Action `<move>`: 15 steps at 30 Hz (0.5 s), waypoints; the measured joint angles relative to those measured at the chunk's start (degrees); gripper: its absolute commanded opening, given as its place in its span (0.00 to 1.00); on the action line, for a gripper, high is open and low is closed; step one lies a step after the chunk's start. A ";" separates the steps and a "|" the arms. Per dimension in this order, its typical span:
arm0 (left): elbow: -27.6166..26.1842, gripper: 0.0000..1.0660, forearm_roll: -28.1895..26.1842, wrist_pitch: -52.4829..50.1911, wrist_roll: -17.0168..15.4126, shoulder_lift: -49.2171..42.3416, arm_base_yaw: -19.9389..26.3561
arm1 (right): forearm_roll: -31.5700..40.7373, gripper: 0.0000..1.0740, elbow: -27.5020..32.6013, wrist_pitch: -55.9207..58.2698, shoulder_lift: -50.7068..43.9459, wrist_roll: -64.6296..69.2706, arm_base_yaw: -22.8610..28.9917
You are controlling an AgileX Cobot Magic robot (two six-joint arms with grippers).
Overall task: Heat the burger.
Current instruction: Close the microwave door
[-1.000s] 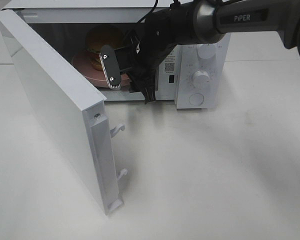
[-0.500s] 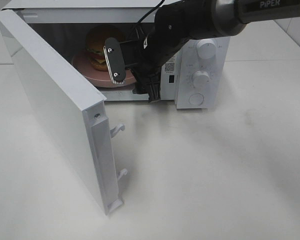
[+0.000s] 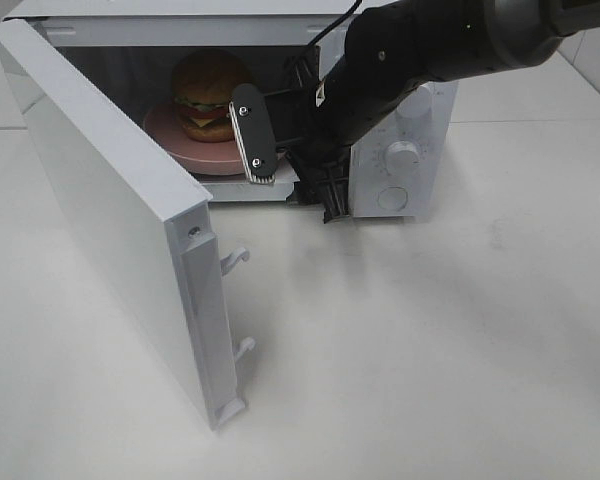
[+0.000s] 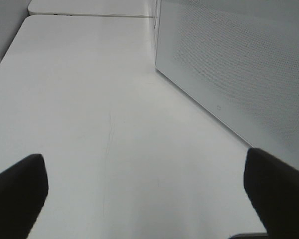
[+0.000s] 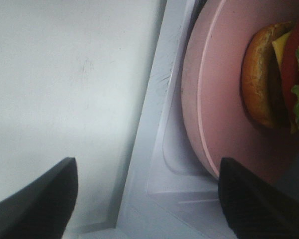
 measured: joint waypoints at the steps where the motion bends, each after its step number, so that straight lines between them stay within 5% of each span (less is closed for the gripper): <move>1: 0.00 0.94 0.00 0.00 0.00 0.00 0.00 | 0.06 0.70 1.32 -0.40 -1.26 0.00 0.00; 15: 0.00 0.94 0.00 0.00 0.00 0.00 0.00 | 1.60 0.70 13.46 -2.75 -11.23 0.00 0.00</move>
